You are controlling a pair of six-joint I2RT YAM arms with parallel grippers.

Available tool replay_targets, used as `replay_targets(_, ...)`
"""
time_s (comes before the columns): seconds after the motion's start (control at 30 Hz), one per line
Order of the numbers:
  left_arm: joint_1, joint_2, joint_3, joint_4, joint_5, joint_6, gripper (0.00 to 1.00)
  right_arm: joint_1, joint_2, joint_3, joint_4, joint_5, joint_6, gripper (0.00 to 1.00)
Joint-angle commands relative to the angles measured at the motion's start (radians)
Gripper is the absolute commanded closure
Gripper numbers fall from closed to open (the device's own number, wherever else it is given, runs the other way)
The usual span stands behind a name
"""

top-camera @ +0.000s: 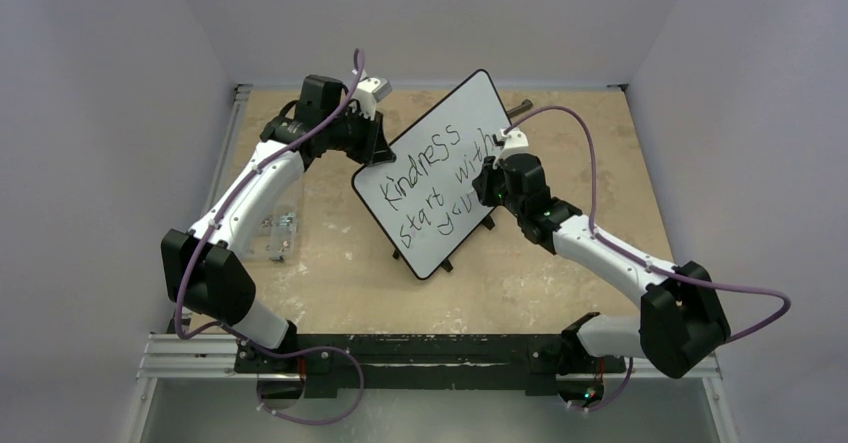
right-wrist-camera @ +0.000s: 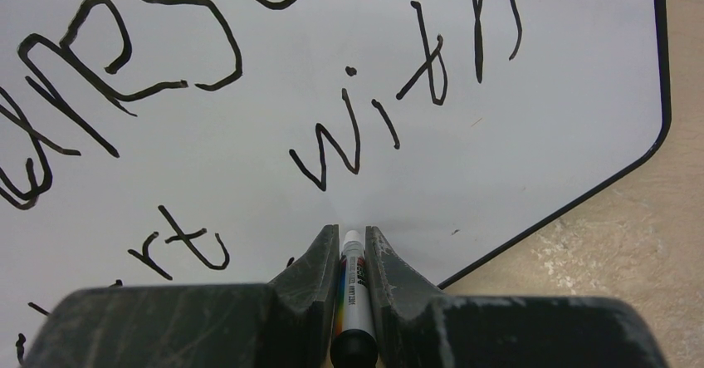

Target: Write a sentence on the whiteboard

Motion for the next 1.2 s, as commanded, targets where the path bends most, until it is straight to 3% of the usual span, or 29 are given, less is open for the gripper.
replay_targets(0.0,-0.016,0.02,-0.022,-0.134,-0.125,0.119,1.0,0.0,-0.003,-0.03,0.048,-0.006,0.01,1.0)
replay_targets(0.63,-0.016,0.021,-0.022,-0.134,-0.123,0.117,1.0,-0.01,-0.034,-0.103,0.054,0.019,0.014,1.0)
replay_targets(1.17,-0.013,0.02,-0.032,-0.164,-0.167,0.16,1.0,-0.013,-0.259,-0.071,-0.064,0.042,0.023,1.0)
